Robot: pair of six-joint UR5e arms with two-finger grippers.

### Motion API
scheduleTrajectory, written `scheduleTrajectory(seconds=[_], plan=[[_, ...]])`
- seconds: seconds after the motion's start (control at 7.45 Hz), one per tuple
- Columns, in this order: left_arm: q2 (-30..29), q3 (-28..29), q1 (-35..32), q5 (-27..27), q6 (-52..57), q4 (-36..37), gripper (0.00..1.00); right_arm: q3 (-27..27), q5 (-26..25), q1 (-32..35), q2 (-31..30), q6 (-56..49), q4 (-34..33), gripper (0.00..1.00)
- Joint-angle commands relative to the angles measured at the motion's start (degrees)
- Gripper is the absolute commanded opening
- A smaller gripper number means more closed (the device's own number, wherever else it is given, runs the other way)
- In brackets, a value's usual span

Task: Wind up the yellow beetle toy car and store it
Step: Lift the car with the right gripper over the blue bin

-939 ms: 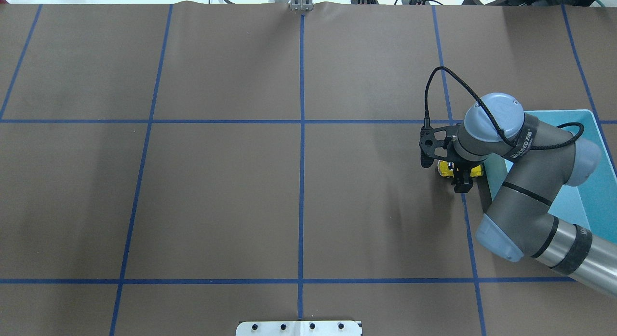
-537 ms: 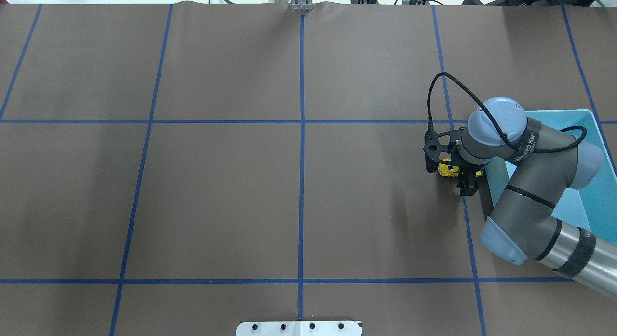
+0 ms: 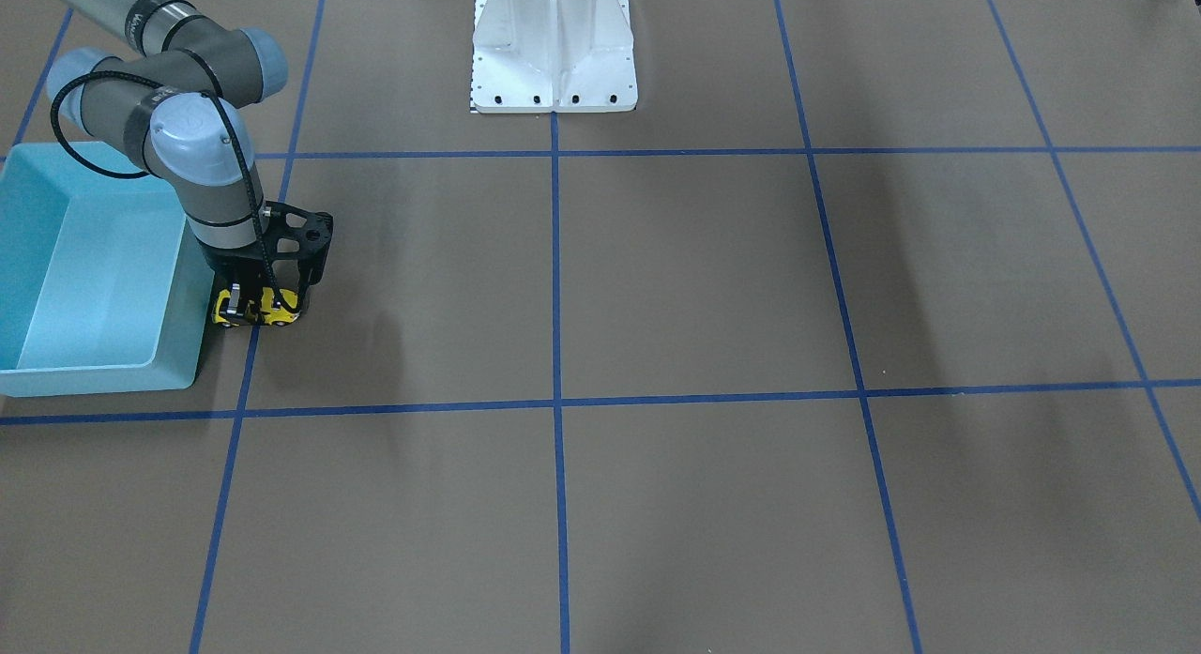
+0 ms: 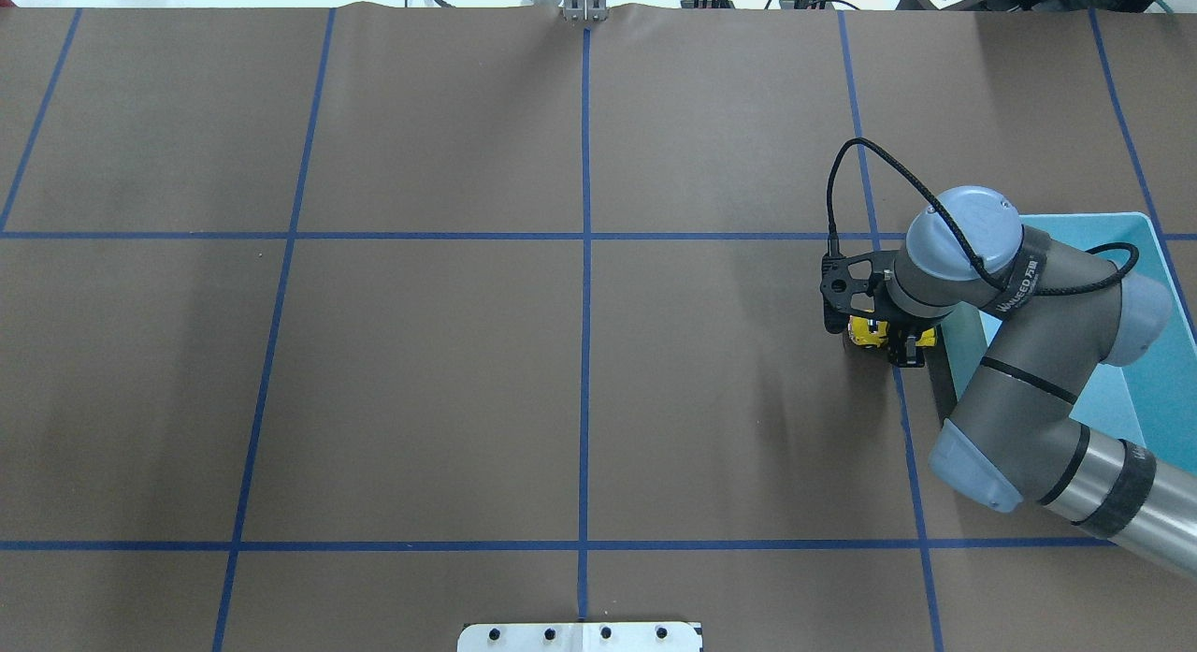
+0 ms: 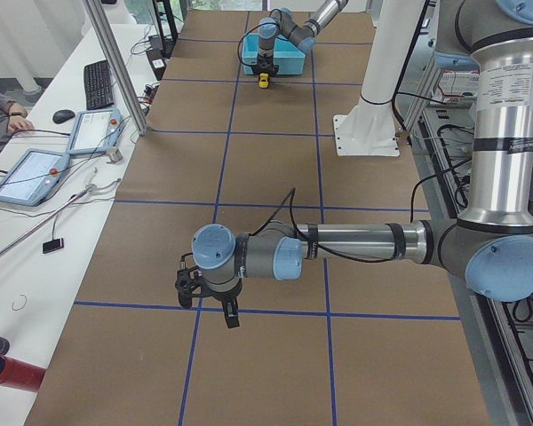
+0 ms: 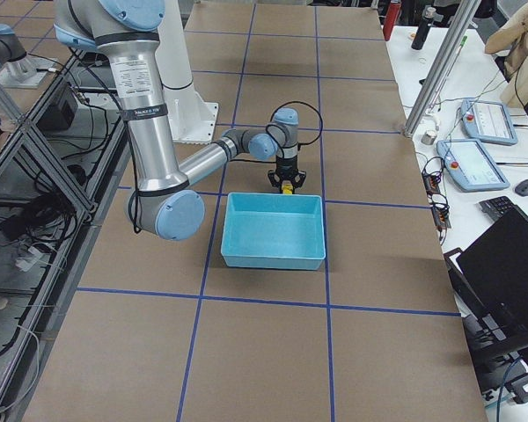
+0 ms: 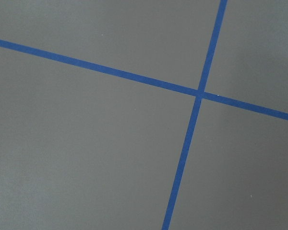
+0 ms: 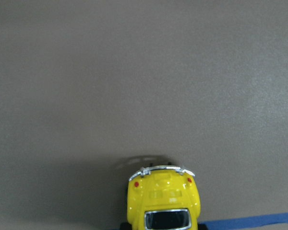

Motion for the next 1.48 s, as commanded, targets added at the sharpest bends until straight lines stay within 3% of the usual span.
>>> scheduleTrajectory(seconds=[0.0, 0.13, 0.27, 0.54, 0.8, 0.94, 1.21, 1.34], plan=[[0.0, 0.0, 0.0, 0.0, 0.0, -0.1, 1.00, 5.0, 0.2, 0.9, 1.7, 0.1, -6.7, 0.00], [0.0, 0.0, 0.0, 0.0, 0.0, -0.1, 1.00, 9.1, 0.3, 1.3, 4.9, 0.1, -15.0, 0.00], [-0.1, -0.1, 0.0, -0.1, 0.0, -0.1, 1.00, 12.2, 0.8, 2.3, 5.8, 0.1, -19.0, 0.00], [0.0, -0.1, 0.0, -0.1, 0.0, -0.1, 1.00, 17.6, 0.8, 4.9, -0.8, -3.4, -19.5, 0.00], [-0.1, 0.1, 0.1, -0.1, 0.0, -0.2, 1.00, 18.1, 3.9, 11.7, -7.4, -13.9, -18.0, 0.00], [0.0, 0.0, 0.0, -0.1, 0.0, -0.2, 1.00, 17.9, 5.1, 13.5, -12.7, -15.6, -13.0, 0.00], [0.0, 0.1, 0.0, -0.1, 0.0, -0.1, 1.00, 11.2, 7.1, 13.8, -24.8, -15.0, 11.2, 0.00], [0.0, 0.1, 0.0, -0.1, 0.0, -0.1, 1.00, 7.9, 8.6, 13.7, -24.8, -14.7, 15.3, 0.00]])
